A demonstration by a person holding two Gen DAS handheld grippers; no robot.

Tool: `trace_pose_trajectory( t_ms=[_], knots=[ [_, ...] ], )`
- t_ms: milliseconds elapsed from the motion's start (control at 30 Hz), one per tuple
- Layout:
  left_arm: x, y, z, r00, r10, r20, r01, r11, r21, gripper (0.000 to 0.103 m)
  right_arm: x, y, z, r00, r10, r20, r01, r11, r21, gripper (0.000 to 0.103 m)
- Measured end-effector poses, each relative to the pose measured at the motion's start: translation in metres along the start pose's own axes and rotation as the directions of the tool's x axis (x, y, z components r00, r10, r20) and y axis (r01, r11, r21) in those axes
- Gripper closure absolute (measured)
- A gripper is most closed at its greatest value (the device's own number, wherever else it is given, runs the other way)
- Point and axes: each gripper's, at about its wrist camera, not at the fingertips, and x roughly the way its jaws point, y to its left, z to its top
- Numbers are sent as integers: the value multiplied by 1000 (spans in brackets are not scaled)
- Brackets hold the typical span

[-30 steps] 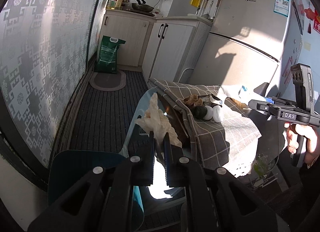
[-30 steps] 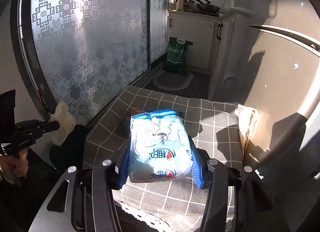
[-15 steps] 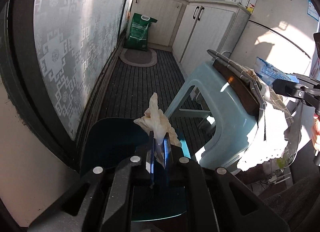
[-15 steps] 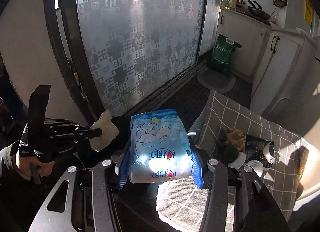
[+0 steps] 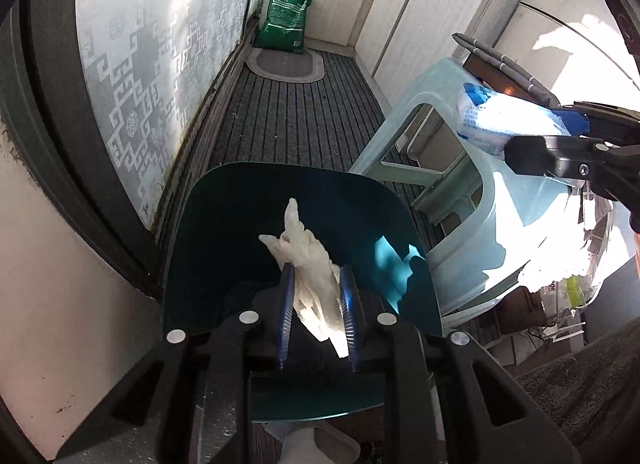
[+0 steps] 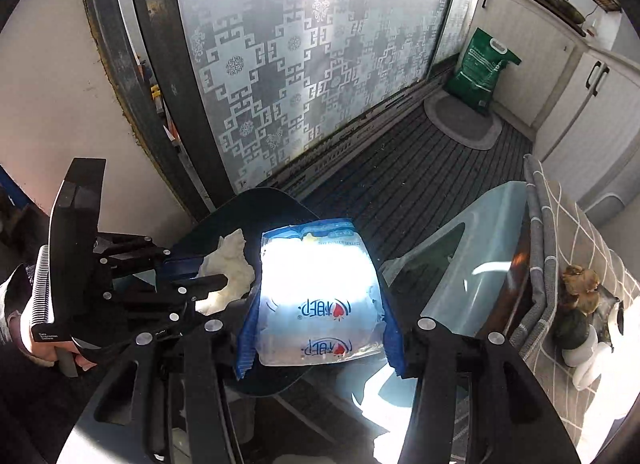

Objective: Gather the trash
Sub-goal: 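Carry both items over the teal bin and open both grippers to drop them, then return to the table and grasp the clear cup lid with the right gripper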

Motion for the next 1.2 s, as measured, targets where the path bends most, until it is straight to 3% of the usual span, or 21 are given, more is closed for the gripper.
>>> trace_pose_trajectory(
  t_ms=[167, 333, 633, 900, 1033, 1200],
  knots=[
    [-6, 5, -2, 1000, 6, 25, -6, 1000, 2, 78, 22, 6, 2, 999, -7, -49, 7, 1000, -6, 52],
    [-24, 4, 6, 995, 9, 101, -9, 1000, 2, 80, 38, 11, 2, 997, 5, -81, -6, 1000, -10, 52],
    [-68, -7, 18, 968, 11, 249, -12, 1000, -1, 90, 65, 15, -7, 988, 45, -147, -48, 999, -17, 51],
    [-96, -23, 30, 942, -29, 334, 26, 1000, 16, 90, 68, 24, -14, 983, 93, -161, -99, 995, -31, 39],
    [-102, -31, 33, 936, -48, 349, 43, 999, 22, 90, 59, 22, -13, 987, 88, -136, -95, 995, -42, 39],
    [-114, -39, 40, 916, -74, 395, 65, 997, 35, 89, 18, 14, -7, 997, 81, -10, -81, 995, -54, 39]
  ],
)
